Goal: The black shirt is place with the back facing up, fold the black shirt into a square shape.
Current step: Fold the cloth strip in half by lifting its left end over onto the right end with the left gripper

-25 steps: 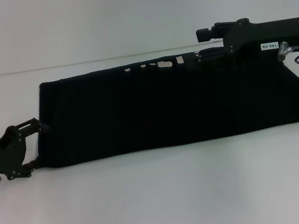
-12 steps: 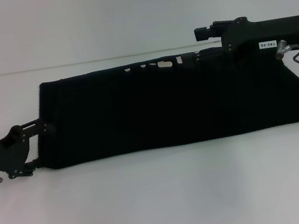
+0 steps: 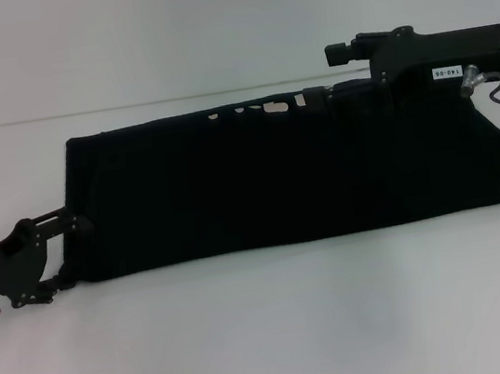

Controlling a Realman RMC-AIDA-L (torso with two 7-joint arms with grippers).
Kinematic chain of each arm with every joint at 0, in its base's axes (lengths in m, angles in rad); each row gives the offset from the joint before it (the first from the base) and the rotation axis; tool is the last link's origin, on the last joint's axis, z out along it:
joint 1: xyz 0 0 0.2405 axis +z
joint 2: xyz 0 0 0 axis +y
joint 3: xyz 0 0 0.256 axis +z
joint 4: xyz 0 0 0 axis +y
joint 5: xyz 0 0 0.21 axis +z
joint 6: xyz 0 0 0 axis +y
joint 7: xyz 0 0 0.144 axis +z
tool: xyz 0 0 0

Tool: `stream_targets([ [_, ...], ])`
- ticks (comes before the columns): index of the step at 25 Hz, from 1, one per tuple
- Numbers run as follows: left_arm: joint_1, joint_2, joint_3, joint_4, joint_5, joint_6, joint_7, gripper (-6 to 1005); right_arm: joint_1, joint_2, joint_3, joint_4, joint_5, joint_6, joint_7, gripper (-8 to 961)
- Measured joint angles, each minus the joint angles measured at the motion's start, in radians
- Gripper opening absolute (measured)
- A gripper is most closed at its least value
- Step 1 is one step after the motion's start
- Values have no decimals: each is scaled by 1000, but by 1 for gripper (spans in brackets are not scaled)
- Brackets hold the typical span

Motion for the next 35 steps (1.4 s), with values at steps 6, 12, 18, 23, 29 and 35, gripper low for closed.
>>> stream_targets([
  [6, 0, 0, 2, 0, 0, 7, 3, 951, 1, 0, 4, 0, 0, 1, 2, 927],
  [12, -5, 0, 4, -5, 0, -13, 15, 951, 1, 0, 7, 0, 0, 1, 2, 928],
  [18, -11, 0, 4, -15, 0, -19, 42, 950, 1, 0, 8, 0, 0, 1, 3, 928],
  [23, -13, 1, 6, -16, 0, -10, 70, 950, 1, 0, 8, 0, 0, 1, 5, 927],
  [29, -13, 1, 6, -15, 0, 2, 94, 951, 1, 0, 8, 0, 1, 1, 7, 927],
  [35, -13, 3, 6, -12, 1, 3, 112, 951, 4, 0, 5, -1, 2, 1, 8, 927],
])
